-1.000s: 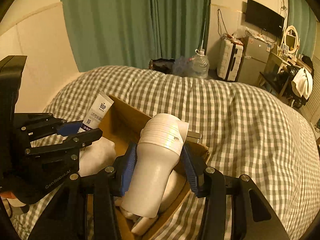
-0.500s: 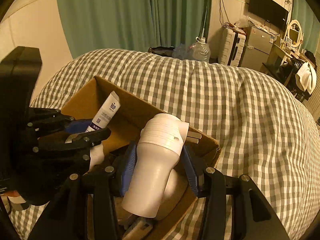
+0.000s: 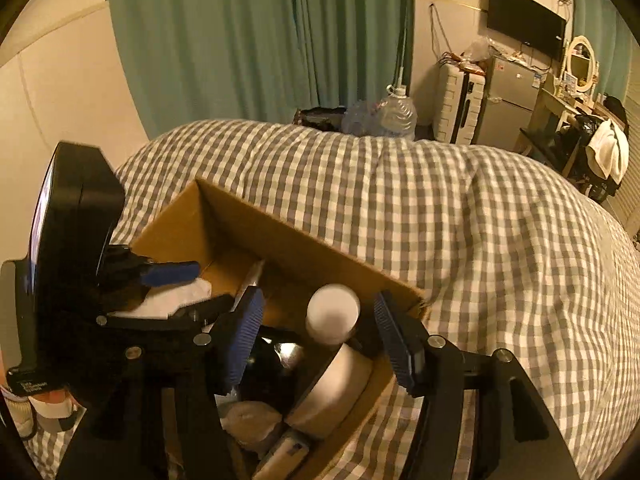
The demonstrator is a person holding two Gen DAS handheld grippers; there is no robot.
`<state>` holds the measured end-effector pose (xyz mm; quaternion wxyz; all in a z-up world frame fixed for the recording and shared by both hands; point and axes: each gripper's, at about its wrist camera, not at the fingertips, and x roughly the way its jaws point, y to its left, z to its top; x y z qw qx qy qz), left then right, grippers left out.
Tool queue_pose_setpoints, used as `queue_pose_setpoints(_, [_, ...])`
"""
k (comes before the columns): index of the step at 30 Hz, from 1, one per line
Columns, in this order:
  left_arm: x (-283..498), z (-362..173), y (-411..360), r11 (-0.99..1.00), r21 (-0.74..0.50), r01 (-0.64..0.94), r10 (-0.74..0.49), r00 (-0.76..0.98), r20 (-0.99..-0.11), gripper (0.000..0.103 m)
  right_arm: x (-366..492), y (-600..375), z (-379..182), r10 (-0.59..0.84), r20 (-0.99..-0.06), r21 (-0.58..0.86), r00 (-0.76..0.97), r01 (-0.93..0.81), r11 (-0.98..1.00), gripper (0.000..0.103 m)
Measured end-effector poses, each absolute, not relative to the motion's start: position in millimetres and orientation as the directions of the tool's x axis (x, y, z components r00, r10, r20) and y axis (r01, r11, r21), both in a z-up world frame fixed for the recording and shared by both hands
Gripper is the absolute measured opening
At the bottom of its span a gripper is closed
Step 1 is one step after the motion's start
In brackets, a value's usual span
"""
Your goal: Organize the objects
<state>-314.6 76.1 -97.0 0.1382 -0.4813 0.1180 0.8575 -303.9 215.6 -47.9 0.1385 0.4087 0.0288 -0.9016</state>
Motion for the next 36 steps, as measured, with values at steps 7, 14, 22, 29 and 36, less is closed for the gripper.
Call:
queue_pose_setpoints(7, [-292, -60, 71, -0.941, 0.066, -0.333, 0.136, -0.55, -0.824, 0.075, -292, 234, -12, -0.208, -0.704, 0.071, -0.679, 0.224, -0.972, 0.069])
queue_pose_setpoints(14, [-250, 0, 64, -0.943, 0.126, -0.308, 0.119, -0.665, -0.737, 0.08, -254, 245, 45, -0.2, -0.623, 0.075, -0.756, 0.197, -0.978, 0.076])
queue_pose_setpoints(22, [-202, 61, 57, -0.956, 0.141, -0.256, 0.108, -0.758, -0.643, 0.091, -198, 246, 108, -0.194, -0.523, 0.046, -0.83, 0.2, -0.979, 0.079])
queue_pose_setpoints(29, [-149, 110, 47, -0.961, 0.162, -0.222, 0.102, -0.835, -0.541, 0.096, -145, 244, 147, -0.178, -0.434, 0.025, -0.883, 0.186, -0.982, 0.089])
queue_pose_setpoints(36, [-94, 130, 26, -0.977, 0.159, -0.143, 0.066, -0.909, -0.412, 0.102, -98, 268, 167, -0.124, -0.313, 0.029, -0.942, 0.121, -0.992, 0.101])
